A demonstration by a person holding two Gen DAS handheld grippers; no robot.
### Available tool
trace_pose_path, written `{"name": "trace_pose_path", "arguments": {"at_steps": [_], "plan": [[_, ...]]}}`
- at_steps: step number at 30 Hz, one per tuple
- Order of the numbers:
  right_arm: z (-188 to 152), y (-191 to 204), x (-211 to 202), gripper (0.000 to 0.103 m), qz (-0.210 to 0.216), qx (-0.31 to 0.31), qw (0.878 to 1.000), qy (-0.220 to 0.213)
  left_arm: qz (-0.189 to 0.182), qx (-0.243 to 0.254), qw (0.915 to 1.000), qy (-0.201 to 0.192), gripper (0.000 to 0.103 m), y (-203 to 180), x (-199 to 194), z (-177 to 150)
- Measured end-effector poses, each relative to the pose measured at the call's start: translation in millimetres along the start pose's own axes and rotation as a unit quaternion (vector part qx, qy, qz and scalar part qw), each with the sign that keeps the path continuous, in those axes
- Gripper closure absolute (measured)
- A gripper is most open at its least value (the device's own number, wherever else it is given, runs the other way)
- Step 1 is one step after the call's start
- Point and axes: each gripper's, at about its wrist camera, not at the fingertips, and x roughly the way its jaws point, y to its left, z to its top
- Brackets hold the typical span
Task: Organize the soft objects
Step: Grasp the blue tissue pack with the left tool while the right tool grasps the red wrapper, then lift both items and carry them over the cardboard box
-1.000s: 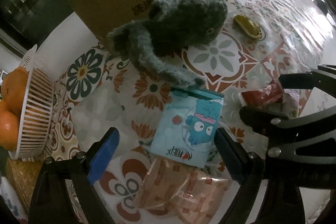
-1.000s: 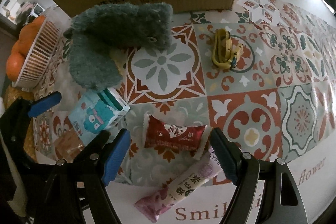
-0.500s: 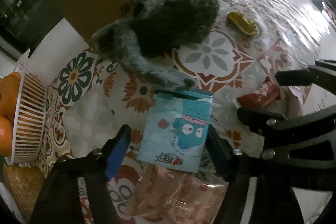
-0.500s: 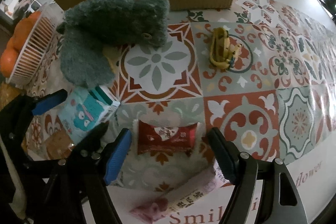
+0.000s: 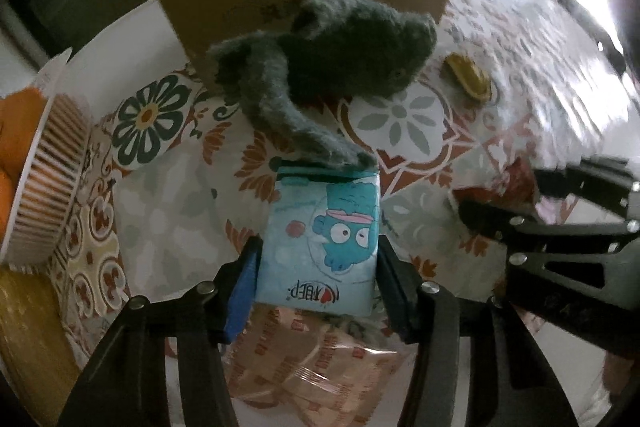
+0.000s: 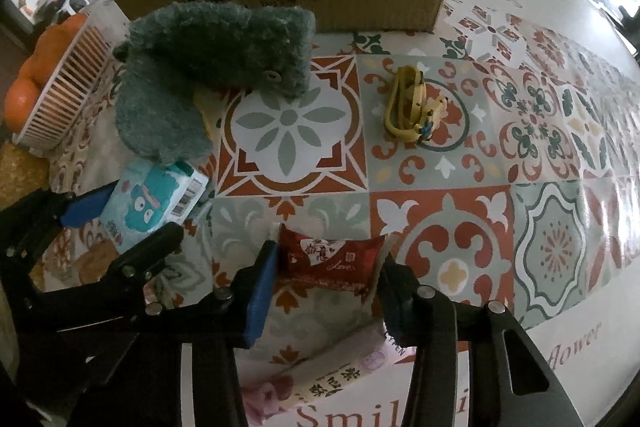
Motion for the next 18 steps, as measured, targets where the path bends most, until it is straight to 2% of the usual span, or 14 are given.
{"name": "trace_pose_path", "arguments": {"at_steps": [4,18], "plan": [[3,-12,-3,0.058,0.011,0.007,1.000,0.003,-0.006,-0.031,0.9995,-0.007,0.050,7,-10,-1],[-1,-47,-30,0.064,0.036,0.013,0.999,-0.010,-0.004,-0.075,0.9970,-0.022,0.050,11,-37,-6]]}}
